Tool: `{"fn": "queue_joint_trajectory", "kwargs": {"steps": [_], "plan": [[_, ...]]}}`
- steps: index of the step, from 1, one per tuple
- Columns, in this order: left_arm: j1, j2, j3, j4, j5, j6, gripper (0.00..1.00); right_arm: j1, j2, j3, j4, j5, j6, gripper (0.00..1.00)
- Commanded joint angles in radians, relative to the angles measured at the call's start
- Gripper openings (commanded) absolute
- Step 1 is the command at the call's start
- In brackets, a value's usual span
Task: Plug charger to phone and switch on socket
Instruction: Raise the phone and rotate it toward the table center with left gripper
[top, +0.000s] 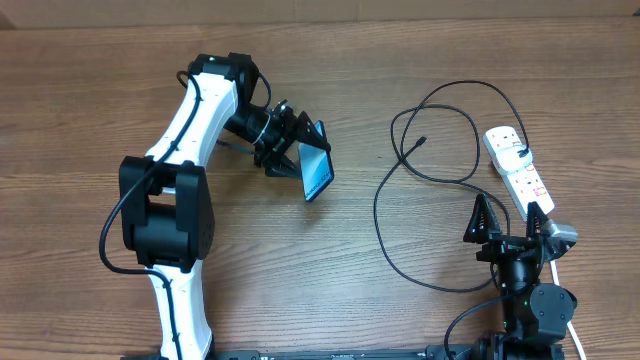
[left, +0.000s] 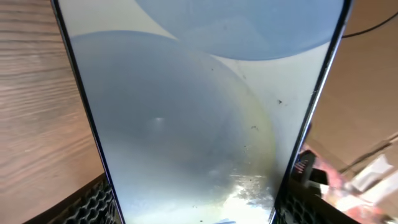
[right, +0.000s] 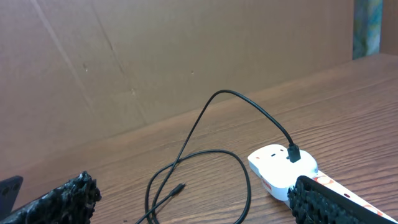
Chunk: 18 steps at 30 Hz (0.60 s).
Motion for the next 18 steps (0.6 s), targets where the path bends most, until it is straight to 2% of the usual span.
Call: {"fn": "queue_joint_trajectory", "kwargs": {"steps": [1,7,10,12,15,18], "plan": [[0.0,-0.125,0.037,-0.006,-0.023,0.063,0.4,-0.002,-0.01,-0.011,0.005,0.009,0.0,1.0],[0.008,-0.315,0.037,-0.006,-0.058,0.066,0.41,-0.002,-0.01,-0.011,0.006,0.002,0.003,1.0],[0.015,-0.389,0.037,-0.007,-0.058,0.066,0.41,-0.002,-0.01,-0.011,0.011,-0.083,0.097,1.0],[0.019,-0.433,0.037,-0.01,-0.058,0.066,0.41,-0.002,-0.01,-0.011,0.019,-0.191,0.221,1.0],[0.025,-0.483,0.037,-0.014,-0.058,0.066,0.41,-0.002,-0.01,-0.011,0.026,-0.497,0.421,1.0],[0.027,-0.51,0.037,-0.014,-0.061,0.066,0.42,-0.002,-0.01,-0.011,0.017,-0.717,0.527,1.0]]}}
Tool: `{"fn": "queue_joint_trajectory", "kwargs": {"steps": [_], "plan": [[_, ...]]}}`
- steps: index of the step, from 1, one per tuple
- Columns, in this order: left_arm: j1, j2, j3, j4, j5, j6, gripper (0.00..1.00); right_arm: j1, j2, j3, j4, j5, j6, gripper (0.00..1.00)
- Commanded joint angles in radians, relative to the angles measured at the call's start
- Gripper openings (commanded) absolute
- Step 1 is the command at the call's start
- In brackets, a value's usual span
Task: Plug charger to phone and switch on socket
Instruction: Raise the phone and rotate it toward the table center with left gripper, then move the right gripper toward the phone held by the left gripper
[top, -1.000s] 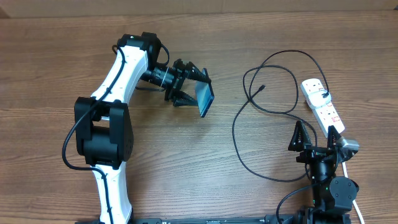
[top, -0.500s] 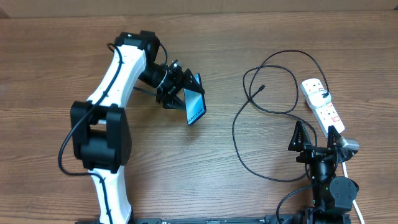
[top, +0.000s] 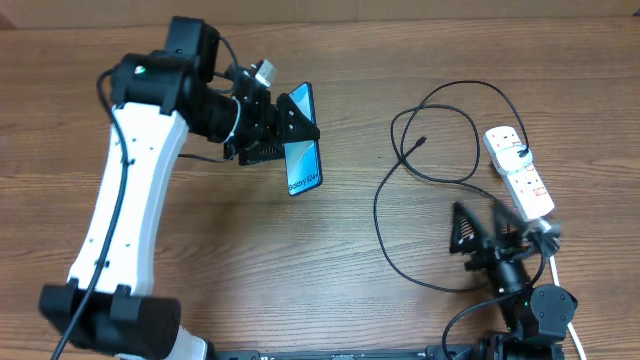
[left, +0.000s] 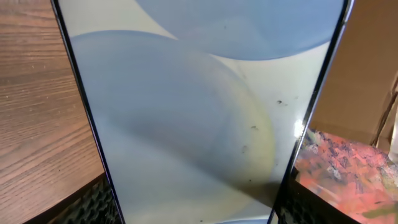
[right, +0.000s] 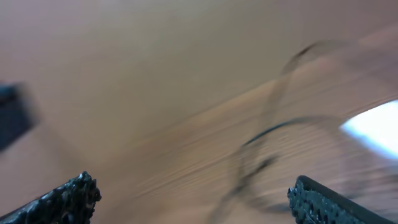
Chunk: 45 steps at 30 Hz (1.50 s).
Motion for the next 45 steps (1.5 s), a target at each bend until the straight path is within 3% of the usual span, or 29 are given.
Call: {"fn": "queue_joint_trajectory", "kwargs": {"steps": [1,4,7,16,19,23,29,32,39,42,45], "plan": [[0.008,-0.038,0.024,0.002,0.013,0.026,0.41,-0.002,-0.01,-0.011,0.0,-0.389,0.224,1.0],[0.007,-0.039,0.024,0.001,0.013,0.021,0.42,-0.002,-0.01,-0.011,0.0,-0.46,0.207,1.0],[0.007,-0.038,0.024,0.003,0.013,0.018,0.42,-0.002,-0.01,-0.01,0.001,-0.445,0.098,1.0],[0.006,-0.038,0.024,0.003,0.013,0.018,0.42,-0.002,0.142,0.033,-0.047,-0.349,0.093,1.0],[0.006,-0.038,0.024,0.003,0.013,0.018,0.43,-0.001,0.286,0.093,-0.055,-0.346,0.041,1.0],[0.006,-0.038,0.024,0.002,0.012,0.018,0.44,0.028,0.595,0.314,-0.088,-0.341,-0.079,1.0],[0.006,-0.038,0.024,0.002,0.012,0.018,0.44,0.156,1.0,0.706,-0.403,-0.205,-0.233,0.99],[0.006,-0.038,0.024,0.002,0.013,0.018,0.44,0.203,1.162,0.83,-0.429,-0.212,-0.266,1.0],[0.006,-0.038,0.024,-0.001,0.013,0.018,0.46,0.222,1.379,0.886,-0.325,-0.204,-0.266,1.0],[0.006,-0.038,0.024,-0.001,0.013,0.018,0.46,0.222,1.453,0.886,-0.257,-0.092,-0.26,1.0],[0.006,-0.038,0.024,-0.001,0.013,0.018,0.46,0.222,1.516,0.886,-0.217,0.096,-0.115,1.0]]}}
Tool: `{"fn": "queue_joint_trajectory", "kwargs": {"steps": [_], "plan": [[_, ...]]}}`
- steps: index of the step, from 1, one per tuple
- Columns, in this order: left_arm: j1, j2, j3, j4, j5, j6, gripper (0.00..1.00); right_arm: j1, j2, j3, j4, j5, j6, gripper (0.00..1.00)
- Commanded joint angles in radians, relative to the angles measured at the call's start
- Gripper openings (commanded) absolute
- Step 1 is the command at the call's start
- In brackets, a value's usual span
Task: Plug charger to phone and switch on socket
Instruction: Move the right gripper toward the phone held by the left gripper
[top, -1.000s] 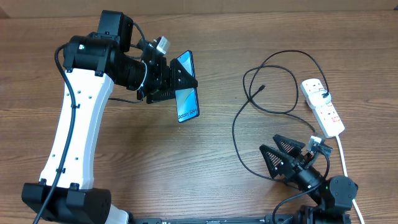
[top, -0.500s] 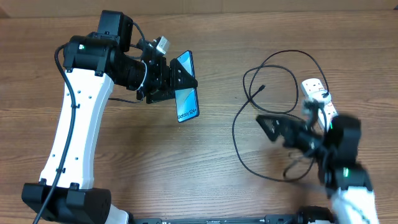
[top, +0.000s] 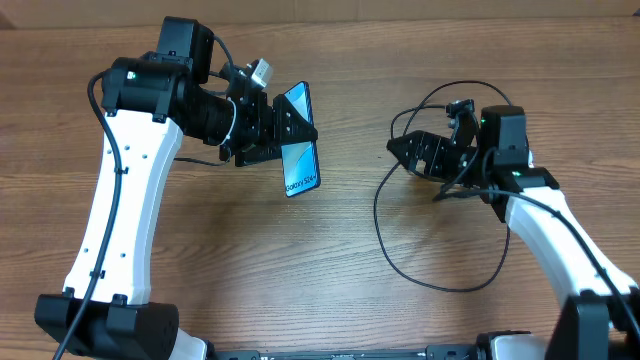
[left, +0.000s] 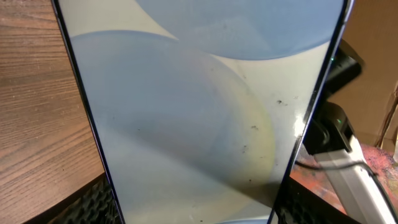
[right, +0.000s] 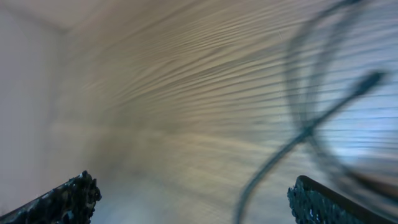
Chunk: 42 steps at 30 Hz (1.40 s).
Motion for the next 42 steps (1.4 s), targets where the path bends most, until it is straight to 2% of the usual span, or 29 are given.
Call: {"fn": "queue_joint_trajectory", "kwargs": {"steps": [1,4,9,13,17,22,26,29,32,34,35,38,42], "plan": [[0.005,-0.021,0.023,0.002,0.028,0.019,0.47,0.005,0.073,0.016,0.03,0.283,0.171,1.0],[0.005,-0.021,0.023,0.002,0.028,0.019,0.47,0.005,0.124,0.016,0.055,0.364,0.266,1.0],[0.005,-0.021,0.023,0.002,0.028,0.018,0.47,0.005,0.175,0.016,0.115,0.358,0.327,1.0],[0.005,-0.021,0.023,0.003,0.028,0.016,0.47,0.011,0.175,0.016,0.089,0.304,0.316,1.0],[0.005,-0.021,0.023,0.003,0.028,-0.011,0.47,0.013,0.143,0.016,0.011,0.225,0.243,1.0],[0.005,-0.021,0.023,0.006,0.029,-0.037,0.47,0.014,-0.024,0.016,-0.188,0.227,0.188,1.0],[0.005,-0.021,0.023,0.011,0.029,-0.076,0.47,0.028,-0.285,0.016,-0.358,0.192,0.159,1.0],[0.005,-0.021,0.023,0.021,0.029,-0.121,0.47,0.071,-0.491,0.014,-0.404,0.195,0.128,1.0],[0.005,-0.021,0.023,0.041,0.029,-0.193,0.48,0.169,-0.683,-0.002,-0.375,0.296,0.142,1.0],[0.005,-0.021,0.023,0.05,0.032,-0.231,0.48,0.238,-0.739,-0.023,-0.325,0.333,0.209,1.0],[0.005,-0.021,0.023,0.055,0.033,-0.251,0.48,0.275,-0.751,-0.038,-0.283,0.316,0.261,1.0],[0.005,-0.021,0.023,0.061,0.034,-0.29,0.48,0.364,-0.741,-0.068,-0.171,0.238,0.288,1.0],[0.005,-0.021,0.023,0.062,0.038,-0.322,0.48,0.487,-0.666,-0.078,-0.075,0.344,0.288,1.0]]}}
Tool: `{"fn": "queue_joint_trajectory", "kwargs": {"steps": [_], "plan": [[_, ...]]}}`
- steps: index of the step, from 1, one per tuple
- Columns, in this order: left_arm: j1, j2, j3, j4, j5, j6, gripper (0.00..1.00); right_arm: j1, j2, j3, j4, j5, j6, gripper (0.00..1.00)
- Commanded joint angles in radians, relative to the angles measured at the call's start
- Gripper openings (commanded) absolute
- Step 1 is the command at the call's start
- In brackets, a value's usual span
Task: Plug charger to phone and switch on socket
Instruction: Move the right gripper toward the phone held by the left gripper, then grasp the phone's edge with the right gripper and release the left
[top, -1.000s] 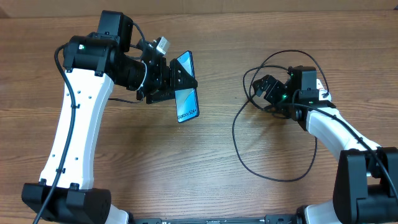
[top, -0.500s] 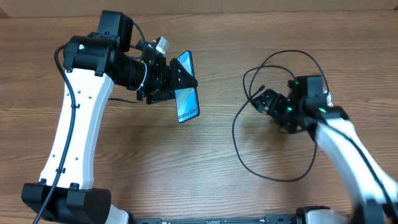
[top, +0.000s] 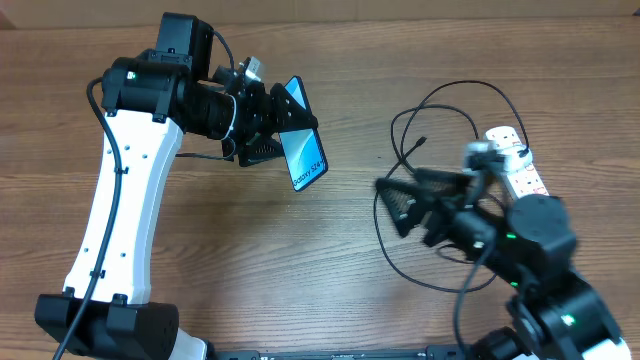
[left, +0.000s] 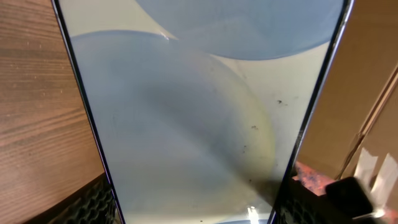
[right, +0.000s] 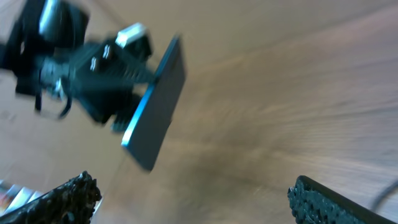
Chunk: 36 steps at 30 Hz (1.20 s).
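My left gripper is shut on a blue-edged phone and holds it tilted above the table at the centre left. The phone's pale screen fills the left wrist view between that gripper's fingers. The black charger cable lies looped on the right, with its loose plug end on the wood. The cable's other end goes to a white socket strip, partly hidden by my right arm. My right gripper hangs open and empty, raised above the cable's left loop. It faces the phone.
The wooden table runs under both arms. A brown cardboard wall stands along the far edge. The left arm's white links cross the left side of the table.
My right gripper was low by the cable's loose end. It is now raised, nearer the front, and turned toward the phone, still open. The left gripper has tilted the phone a little.
At first my left gripper held the phone low at the centre left, while the right arm rested at the front right beside the strip. The phone was then higher up. Later the right gripper was at the cable's loose end. Now it is lifted, empty.
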Motion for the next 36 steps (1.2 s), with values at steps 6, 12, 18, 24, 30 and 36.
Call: {"fn": "queue_joint_trajectory", "kwargs": {"steps": [6,12,18,24,30,36], "plan": [[0.005,-0.021,0.023,0.035,0.035,-0.131,0.48,0.227,0.251,-0.023,0.277,0.172,0.03,1.0],[0.005,-0.021,0.023,0.053,0.027,-0.148,0.48,0.296,0.332,-0.023,0.414,0.183,0.03,1.0],[0.005,-0.021,0.023,0.053,0.027,-0.148,0.47,0.319,0.336,-0.023,0.463,0.343,0.03,1.0],[0.005,-0.021,0.023,0.052,0.028,-0.148,0.47,0.319,0.411,-0.023,0.605,0.35,0.031,0.9],[0.005,-0.021,0.023,0.053,0.028,-0.148,0.47,0.329,0.502,-0.023,0.734,0.349,0.031,0.82],[0.005,-0.021,0.023,0.053,0.027,-0.148,0.47,0.329,0.503,-0.023,0.769,0.349,0.031,0.7]]}}
